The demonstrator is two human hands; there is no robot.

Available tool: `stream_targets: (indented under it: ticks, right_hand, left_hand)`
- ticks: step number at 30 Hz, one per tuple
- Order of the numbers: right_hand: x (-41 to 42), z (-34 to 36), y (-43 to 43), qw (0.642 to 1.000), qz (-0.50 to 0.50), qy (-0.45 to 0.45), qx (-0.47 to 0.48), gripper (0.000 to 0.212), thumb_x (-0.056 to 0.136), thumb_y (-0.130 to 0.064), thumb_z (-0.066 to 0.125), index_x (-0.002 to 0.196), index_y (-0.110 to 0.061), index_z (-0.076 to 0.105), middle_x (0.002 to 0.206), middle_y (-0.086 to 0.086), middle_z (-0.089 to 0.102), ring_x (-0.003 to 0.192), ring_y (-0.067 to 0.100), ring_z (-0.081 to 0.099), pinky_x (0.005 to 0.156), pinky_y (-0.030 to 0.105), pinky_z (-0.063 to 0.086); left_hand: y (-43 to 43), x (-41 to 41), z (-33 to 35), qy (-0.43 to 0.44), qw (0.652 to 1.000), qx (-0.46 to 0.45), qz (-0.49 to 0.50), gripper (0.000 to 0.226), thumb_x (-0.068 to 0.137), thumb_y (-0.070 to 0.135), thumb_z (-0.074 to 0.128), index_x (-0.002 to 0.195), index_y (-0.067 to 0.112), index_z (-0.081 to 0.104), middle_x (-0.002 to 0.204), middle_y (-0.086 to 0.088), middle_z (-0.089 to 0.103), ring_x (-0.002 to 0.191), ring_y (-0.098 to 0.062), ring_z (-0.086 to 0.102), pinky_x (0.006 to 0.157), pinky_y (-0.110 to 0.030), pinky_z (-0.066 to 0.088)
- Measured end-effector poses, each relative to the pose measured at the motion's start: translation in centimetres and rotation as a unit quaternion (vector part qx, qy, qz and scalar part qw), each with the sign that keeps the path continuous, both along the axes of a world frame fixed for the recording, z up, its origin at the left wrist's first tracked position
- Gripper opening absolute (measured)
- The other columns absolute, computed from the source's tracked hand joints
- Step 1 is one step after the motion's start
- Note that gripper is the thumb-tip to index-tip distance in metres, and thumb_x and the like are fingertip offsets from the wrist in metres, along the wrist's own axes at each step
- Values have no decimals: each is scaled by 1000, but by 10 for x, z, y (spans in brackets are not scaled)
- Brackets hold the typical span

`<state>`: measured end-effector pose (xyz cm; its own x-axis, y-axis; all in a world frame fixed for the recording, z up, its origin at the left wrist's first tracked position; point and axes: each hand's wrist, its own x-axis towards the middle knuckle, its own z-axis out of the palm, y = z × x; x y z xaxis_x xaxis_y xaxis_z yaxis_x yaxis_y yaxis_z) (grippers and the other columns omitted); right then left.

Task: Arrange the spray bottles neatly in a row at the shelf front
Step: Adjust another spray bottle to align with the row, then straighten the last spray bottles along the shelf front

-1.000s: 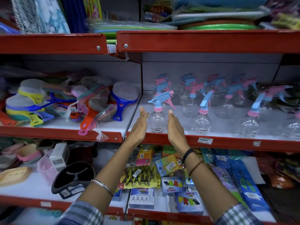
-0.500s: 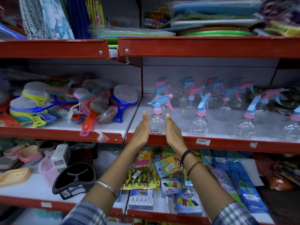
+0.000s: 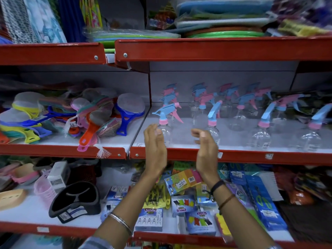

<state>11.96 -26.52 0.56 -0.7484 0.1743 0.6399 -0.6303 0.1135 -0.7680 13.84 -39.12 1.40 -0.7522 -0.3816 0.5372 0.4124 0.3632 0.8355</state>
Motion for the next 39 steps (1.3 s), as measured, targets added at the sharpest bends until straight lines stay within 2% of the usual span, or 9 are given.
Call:
stream_targets:
  ticks: [2,5,9,12,19,23,26,34,39]
  right_hand:
    - [-9,2,27,996,-70,44,-19,38,92,-38,28,97,-17,60,98,0,60,94,11,56,79,26,45]
    - [-32,8,54,992,-123,-4,3,38,92,-41,27,95,-15,55,99,5,50,94,18,48,83,18,38]
    - [-57,7,61,983,-32,-161,85,53,96,-47,22,123,-10,49,125,6,48,116,16,41,106,33,27]
    - [-64,10,84,973,15,-207,98,61,95,-53,16,132,-15,47,136,8,50,122,18,45,101,33,31]
    - [-47,8,82,980,16,-192,51,52,98,-43,21,109,-10,59,99,0,55,91,15,52,83,32,36]
    - [-49,-1,82,981,-7,-189,49,44,95,-50,21,96,-24,55,107,3,55,100,20,53,90,39,40]
    - [-47,-3,82,981,-25,-179,69,49,95,-50,19,104,-21,56,107,1,51,104,22,54,93,42,40]
    - [-39,-1,84,983,-30,-166,74,45,97,-47,20,101,-18,55,103,2,51,100,20,52,92,39,39]
    - [-26,-2,102,996,-38,-79,35,49,93,-49,23,106,-17,58,108,3,57,102,18,55,89,34,44]
  left_hand:
    - [22,0,-6,15,998,-28,-49,59,92,56,18,135,21,39,136,6,38,122,2,37,104,-14,28]
    - [56,-7,-8,-80,984,-55,-147,65,92,59,13,144,23,28,153,2,29,135,-2,25,110,-23,19]
    - [76,-16,-6,-169,963,-60,-200,66,93,54,8,149,19,11,159,1,9,130,5,9,105,-16,3]
    - [105,-23,1,-198,959,-42,-196,80,84,65,5,148,18,17,158,-2,16,141,-10,17,107,-23,10]
    - [101,-34,4,-201,963,-3,-178,101,68,86,4,146,26,26,155,0,27,141,-16,25,117,-41,18]
    - [101,-39,8,-216,961,3,-174,90,77,76,4,146,23,28,155,-2,30,141,-19,27,114,-37,19]
    - [99,-44,9,-225,959,6,-172,78,87,66,4,147,21,25,156,-3,26,143,-20,24,113,-35,16]
    - [101,-51,10,-239,958,-3,-161,87,82,71,0,147,19,27,155,-7,29,141,-24,28,113,-38,18]
    - [125,-37,0,-115,990,13,-74,63,94,55,13,142,19,32,150,-4,33,137,-16,31,114,-31,20]
